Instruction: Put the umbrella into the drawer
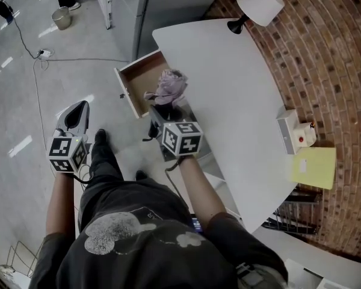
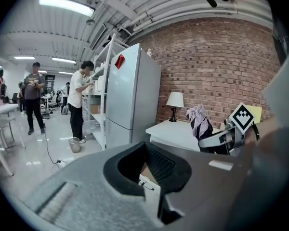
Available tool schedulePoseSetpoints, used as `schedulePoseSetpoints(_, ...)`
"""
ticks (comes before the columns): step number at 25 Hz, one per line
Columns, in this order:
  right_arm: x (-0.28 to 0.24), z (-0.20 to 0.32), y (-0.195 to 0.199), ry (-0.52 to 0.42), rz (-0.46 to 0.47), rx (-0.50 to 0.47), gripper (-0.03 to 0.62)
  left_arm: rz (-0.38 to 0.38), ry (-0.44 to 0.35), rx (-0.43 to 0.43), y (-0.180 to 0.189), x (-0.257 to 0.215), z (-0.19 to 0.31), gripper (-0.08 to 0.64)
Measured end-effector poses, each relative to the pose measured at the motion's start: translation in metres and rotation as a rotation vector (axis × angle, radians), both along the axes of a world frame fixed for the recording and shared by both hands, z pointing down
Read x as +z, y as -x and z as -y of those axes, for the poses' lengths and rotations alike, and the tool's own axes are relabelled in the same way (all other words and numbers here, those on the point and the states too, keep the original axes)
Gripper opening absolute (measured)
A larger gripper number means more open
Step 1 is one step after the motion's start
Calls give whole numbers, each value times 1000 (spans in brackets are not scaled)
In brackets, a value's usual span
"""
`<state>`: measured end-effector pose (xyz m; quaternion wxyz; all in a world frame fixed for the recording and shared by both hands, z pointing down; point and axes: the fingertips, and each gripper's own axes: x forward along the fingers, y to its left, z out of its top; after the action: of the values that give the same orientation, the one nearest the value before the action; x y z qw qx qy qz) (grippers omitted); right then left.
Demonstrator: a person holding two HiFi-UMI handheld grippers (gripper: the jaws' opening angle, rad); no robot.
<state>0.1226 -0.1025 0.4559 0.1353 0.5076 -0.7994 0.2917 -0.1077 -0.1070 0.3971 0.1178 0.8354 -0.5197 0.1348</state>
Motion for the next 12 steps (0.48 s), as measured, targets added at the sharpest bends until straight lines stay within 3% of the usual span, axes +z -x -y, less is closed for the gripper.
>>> schedulePoseSetpoints(12, 21, 111, 40, 72, -88, 284, 241, 14, 70, 302, 36, 26, 183, 11)
